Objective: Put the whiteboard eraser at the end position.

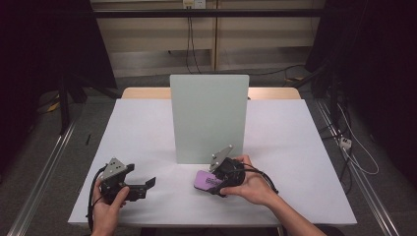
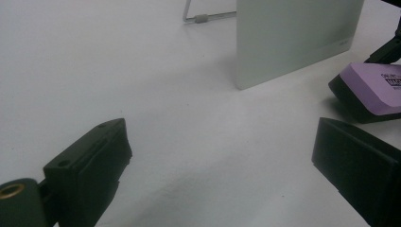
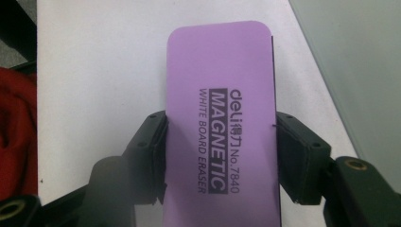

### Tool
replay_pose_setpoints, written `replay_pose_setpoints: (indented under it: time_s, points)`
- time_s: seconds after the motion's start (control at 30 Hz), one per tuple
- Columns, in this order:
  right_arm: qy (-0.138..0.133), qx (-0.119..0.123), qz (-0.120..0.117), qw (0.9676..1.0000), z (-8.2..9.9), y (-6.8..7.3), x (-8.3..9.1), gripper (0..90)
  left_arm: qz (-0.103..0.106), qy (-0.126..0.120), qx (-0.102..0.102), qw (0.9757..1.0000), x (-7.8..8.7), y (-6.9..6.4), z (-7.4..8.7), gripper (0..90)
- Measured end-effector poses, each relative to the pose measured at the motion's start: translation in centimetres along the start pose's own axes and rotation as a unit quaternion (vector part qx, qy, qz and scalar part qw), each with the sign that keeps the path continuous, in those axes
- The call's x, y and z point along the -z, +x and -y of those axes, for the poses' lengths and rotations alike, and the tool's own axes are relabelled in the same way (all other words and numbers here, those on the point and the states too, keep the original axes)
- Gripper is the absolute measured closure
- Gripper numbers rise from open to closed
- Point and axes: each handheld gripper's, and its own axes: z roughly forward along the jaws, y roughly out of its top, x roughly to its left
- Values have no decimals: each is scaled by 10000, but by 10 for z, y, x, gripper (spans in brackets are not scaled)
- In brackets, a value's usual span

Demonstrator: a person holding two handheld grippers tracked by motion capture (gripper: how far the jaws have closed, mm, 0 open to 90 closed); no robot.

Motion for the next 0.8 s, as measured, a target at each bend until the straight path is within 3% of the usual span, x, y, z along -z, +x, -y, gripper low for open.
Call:
replay_pose_setpoints:
  time_s: [0.8]
  points:
    - [-14, -113, 65, 9999, 3, 0, -8, 394, 30, -4, 9, 10000, -1, -1, 0, 50]
